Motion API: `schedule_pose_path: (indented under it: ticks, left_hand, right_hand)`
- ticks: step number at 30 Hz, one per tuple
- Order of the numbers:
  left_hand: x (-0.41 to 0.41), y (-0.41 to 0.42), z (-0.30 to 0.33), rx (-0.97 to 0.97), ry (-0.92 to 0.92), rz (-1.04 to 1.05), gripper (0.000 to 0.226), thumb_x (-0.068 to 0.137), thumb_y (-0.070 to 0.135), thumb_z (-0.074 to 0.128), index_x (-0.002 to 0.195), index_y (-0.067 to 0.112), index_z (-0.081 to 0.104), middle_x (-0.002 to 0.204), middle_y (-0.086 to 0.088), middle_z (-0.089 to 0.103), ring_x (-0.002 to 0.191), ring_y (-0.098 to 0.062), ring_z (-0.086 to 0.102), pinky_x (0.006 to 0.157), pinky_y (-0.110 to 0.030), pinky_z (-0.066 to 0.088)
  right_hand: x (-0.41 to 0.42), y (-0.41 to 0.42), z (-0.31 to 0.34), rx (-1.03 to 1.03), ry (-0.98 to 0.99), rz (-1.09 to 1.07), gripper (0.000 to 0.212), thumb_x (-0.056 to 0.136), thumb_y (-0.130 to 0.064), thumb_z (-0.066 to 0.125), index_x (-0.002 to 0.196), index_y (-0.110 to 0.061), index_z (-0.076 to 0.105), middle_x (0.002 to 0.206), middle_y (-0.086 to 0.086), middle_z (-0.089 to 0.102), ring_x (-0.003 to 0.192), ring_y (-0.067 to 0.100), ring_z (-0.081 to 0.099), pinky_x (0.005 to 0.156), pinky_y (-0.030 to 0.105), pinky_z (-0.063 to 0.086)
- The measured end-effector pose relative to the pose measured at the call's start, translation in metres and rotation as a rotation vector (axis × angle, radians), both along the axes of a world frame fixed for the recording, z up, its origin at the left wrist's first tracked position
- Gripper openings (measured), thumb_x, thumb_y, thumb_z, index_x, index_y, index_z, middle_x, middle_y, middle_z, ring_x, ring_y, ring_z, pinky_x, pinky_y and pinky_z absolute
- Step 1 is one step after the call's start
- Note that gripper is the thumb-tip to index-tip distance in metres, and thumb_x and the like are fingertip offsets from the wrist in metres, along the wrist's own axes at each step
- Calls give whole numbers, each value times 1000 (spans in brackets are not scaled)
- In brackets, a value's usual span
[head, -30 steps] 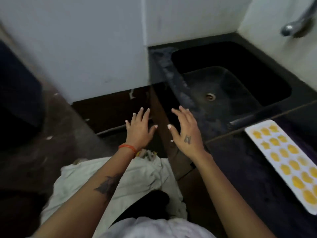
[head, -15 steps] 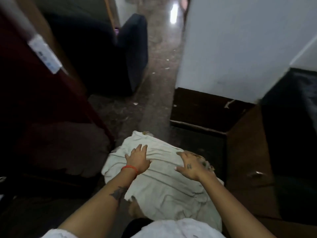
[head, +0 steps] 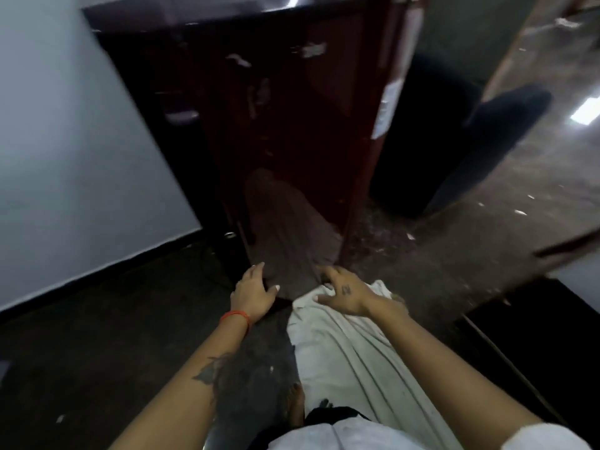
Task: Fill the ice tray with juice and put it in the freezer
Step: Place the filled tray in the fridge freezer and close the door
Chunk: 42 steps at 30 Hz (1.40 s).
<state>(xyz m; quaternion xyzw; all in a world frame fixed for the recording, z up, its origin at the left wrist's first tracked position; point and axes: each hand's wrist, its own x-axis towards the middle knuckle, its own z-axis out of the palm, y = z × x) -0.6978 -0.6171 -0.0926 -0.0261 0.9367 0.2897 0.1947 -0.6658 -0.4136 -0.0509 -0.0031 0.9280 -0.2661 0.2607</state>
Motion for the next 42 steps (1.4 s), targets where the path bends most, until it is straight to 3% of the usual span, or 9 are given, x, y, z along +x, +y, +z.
schedule_pose_path:
  ticks: [5,9,20,27,30,34,36,40,42]
  left_hand:
    - [1,-70,29,49,75,307,71,88,33,61,148,16,26,150,-13,35,134,-32,39,108,-45,36]
    - [-14,-103,56,62,207,406,72,87,32,63,147,13,28,148,-14,39,134,-31,40,107,-38,34]
    - [-84,-109,86,225,316,299,79,88,32,62,150,15,17,154,-12,29,140,-30,31,112,-41,30]
    - [-100,-114,68,408,344,266,105,71,67,63,150,25,7,158,-6,17,142,-27,26,112,-50,31]
    - [-87,-107,59,468,400,175,102,64,76,60,146,29,21,148,5,38,131,-13,41,104,-35,41]
    - [-43,-81,50,548,426,107,68,65,75,62,125,51,39,115,30,54,103,12,53,81,-7,38]
    - [-18,-62,48,584,440,114,61,66,72,64,118,53,40,112,29,57,102,13,54,84,-13,44]
    - [23,-26,41,598,484,98,73,63,71,67,124,43,39,120,12,57,112,-9,56,94,-31,50]
    - [40,-8,37,574,488,62,82,61,74,66,129,38,38,124,8,54,116,-13,54,96,-36,49]
  right_hand:
    - [-72,-75,52,-223,138,174,81,84,-42,63,147,-22,17,152,12,27,139,29,29,111,38,30]
    - [-114,-137,90,-375,424,33,85,81,-36,67,147,-16,18,146,17,37,134,31,37,106,35,33]
    - [-150,-180,100,-493,503,-239,77,84,-41,63,143,-7,26,133,22,51,124,35,49,94,33,44]
    - [-114,-171,102,-440,641,-324,54,77,-40,60,121,-12,48,93,5,69,89,24,66,79,40,54]
    - [-82,-155,93,-508,721,-395,31,73,-36,61,97,-18,52,74,-9,65,69,6,63,65,28,54]
    - [-40,-130,84,-530,819,-475,19,77,-25,63,83,-22,45,64,-14,56,59,-1,56,52,9,41]
    - [-20,-115,81,-547,854,-539,19,80,-20,64,82,-22,45,67,-9,58,59,2,56,51,9,40]
    - [20,-83,72,-553,908,-626,15,88,-19,61,94,-14,49,78,0,60,61,2,55,54,14,42]
    - [40,-66,65,-519,909,-663,23,90,-24,59,107,-11,49,89,3,62,77,10,61,64,28,51]
